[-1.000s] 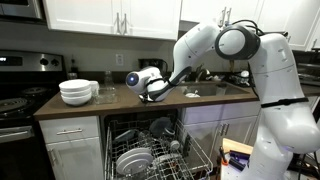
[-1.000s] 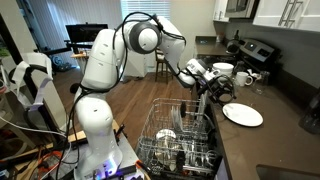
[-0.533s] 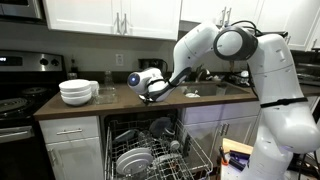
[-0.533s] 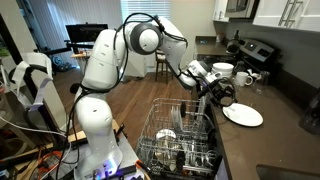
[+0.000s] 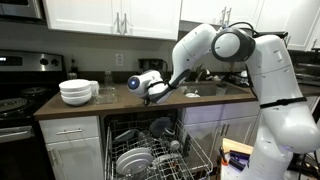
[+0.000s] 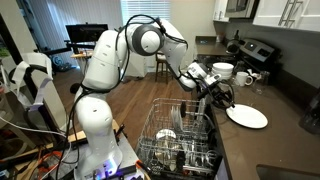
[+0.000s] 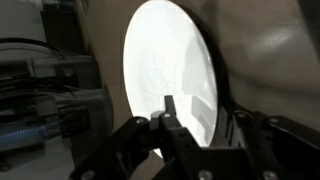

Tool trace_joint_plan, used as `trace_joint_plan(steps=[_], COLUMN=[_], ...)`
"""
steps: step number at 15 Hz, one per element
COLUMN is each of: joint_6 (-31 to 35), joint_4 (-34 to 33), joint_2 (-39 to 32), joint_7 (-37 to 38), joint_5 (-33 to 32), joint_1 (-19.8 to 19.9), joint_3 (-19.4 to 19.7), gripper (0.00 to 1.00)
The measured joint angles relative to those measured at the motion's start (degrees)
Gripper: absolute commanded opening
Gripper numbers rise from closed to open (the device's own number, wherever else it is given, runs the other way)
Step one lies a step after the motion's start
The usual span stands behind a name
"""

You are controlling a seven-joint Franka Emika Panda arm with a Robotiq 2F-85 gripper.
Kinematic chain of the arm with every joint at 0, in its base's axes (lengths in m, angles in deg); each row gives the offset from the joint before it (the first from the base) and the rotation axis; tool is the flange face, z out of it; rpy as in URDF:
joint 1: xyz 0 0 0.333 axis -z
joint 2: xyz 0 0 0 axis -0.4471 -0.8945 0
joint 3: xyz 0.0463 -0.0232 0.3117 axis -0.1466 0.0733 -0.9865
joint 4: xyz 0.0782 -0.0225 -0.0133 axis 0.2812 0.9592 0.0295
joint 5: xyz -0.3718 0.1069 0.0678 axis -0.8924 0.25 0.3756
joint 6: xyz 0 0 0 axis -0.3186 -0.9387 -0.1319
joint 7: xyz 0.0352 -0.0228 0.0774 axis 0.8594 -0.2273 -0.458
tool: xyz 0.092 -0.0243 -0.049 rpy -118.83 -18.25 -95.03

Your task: Remove the white plate from the countertop and put it in the dishwasher

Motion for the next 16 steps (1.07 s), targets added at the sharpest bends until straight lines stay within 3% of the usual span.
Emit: trace_joint_plan(steps=[2,5,10,16], joint_6=[0.0,0.0,-0.4,-0.6], joint_4=[0.0,0.0,-0.4,-0.3], joint_2=[-0.3,-0.5,-0.5,1.0], joint_7=[0.1,0.5,2.1,1.9], joint_5=[-0.1,-1.3,-6.3,-5.7], joint_1=[0.0,0.0,-0.5,-1.0], joint_3=[0.0,0.0,-0.1,-2.2], gripper=[0.04,0.00,0.04,0.04])
